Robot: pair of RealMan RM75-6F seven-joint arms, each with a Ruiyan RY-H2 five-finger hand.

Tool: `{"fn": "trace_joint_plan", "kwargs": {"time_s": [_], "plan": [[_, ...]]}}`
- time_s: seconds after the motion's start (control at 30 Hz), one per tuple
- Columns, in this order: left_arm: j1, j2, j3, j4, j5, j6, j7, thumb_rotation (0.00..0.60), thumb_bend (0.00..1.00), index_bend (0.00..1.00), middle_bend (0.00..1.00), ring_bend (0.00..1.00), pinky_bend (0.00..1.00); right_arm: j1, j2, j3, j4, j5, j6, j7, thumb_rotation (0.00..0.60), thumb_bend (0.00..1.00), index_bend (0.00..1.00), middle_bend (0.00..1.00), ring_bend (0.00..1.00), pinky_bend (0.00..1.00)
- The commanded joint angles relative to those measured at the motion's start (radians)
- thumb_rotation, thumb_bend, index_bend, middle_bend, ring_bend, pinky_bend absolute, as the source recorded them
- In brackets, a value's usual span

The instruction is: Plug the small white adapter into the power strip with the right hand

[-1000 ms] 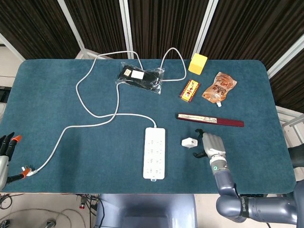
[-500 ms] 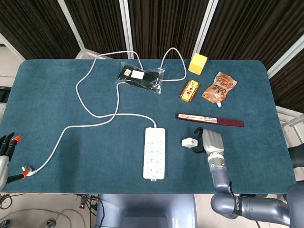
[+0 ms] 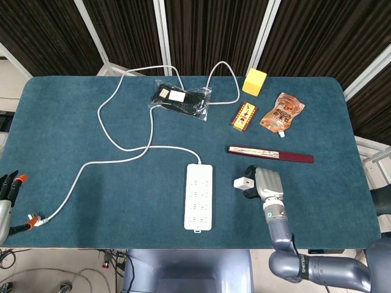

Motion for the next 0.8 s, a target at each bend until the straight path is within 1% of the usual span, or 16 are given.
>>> {"fn": "trace_joint_plan", "kwargs": {"time_s": [0.03, 0.17, 0.4, 0.73, 0.8], "plan": [[0.000, 0.000, 0.000, 0.000, -0.001, -0.001, 0.000, 0.600, 0.10, 0.11, 0.00, 0.00, 0.00, -0.003, -0.012, 0.012, 0.011, 0.008, -0.002, -0.011, 0.600, 0.27, 0.39, 0.45, 0.58, 0.49], [-0.001, 0.000, 0.000, 0.000, -0.002, -0.001, 0.001, 0.600, 0.10, 0.11, 0.00, 0.00, 0.00, -0.005, -0.030, 0.028, 0.030, 0.010, 0.000, -0.025, 0.600, 0.27, 0.40, 0.45, 0.59, 0.50], [-0.001, 0.000, -0.001, -0.001, -0.005, -0.003, 0.002, 0.600, 0.10, 0.11, 0.00, 0.00, 0.00, -0.014, -0.055, 0.045, 0.058, -0.006, 0.010, -0.043, 0.600, 0.27, 0.44, 0.47, 0.65, 0.52], [-0.002, -0.001, 0.000, -0.002, -0.006, -0.004, 0.006, 0.600, 0.10, 0.11, 0.00, 0.00, 0.00, -0.030, -0.068, 0.062, 0.068, -0.027, 0.005, -0.060, 0.600, 0.28, 0.47, 0.49, 0.66, 0.52], [-0.002, 0.000, 0.000, -0.002, -0.007, -0.004, 0.006, 0.600, 0.10, 0.11, 0.00, 0.00, 0.00, -0.033, -0.070, 0.064, 0.069, -0.028, 0.001, -0.063, 0.600, 0.29, 0.48, 0.50, 0.67, 0.52]]}}
